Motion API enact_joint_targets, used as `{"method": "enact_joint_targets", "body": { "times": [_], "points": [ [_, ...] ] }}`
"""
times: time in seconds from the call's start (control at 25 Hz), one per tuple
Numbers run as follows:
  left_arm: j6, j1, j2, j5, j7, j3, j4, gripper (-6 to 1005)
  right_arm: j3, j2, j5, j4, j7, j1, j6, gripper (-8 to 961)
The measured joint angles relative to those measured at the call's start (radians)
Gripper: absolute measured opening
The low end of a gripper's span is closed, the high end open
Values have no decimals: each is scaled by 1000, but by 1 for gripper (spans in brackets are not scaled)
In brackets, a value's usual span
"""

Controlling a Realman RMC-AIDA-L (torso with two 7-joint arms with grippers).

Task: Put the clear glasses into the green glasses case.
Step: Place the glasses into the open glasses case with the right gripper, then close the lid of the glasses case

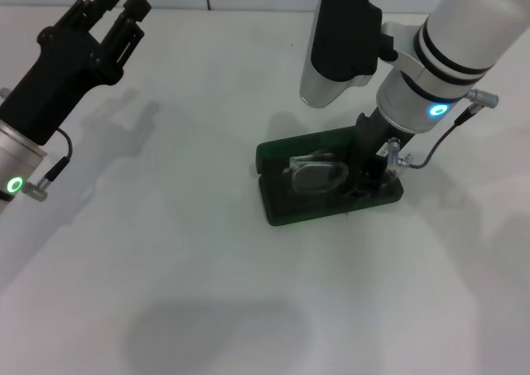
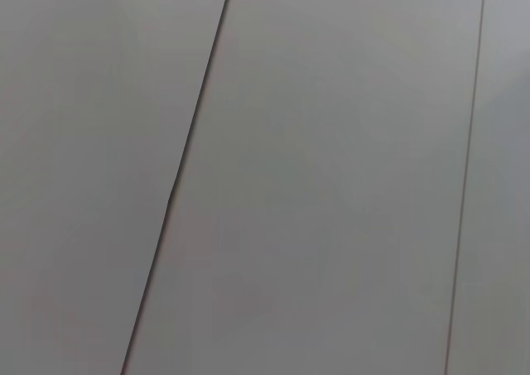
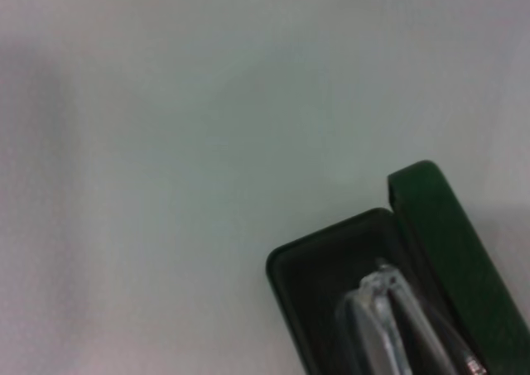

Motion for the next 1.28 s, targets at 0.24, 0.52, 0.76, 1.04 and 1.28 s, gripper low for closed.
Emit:
{"method": "enact_joint_targets", "body": {
  "times": [0.24, 0.52, 0.76, 1.04, 1.28],
  "points": [
    [-1, 0, -3, 0, -1, 0, 0, 507, 0, -2, 0, -55, -17, -33, 9, 304],
    [-1, 0, -9, 0, -1, 0, 3, 507, -11, -2, 0, -108, -36, -65, 1, 426],
    [-1, 0, -3, -2, -3, 0, 1, 506, -11, -5, -1, -243, -50, -137, 1, 425],
    [-1, 5, 3, -6, -5, 0, 0, 506, 13, -5, -5, -366, -69, -258, 36, 423],
    [-7, 6, 5, -8, -2, 0, 0, 506, 11, -2, 0, -357, -115, -317, 95, 420]
  ]
}}
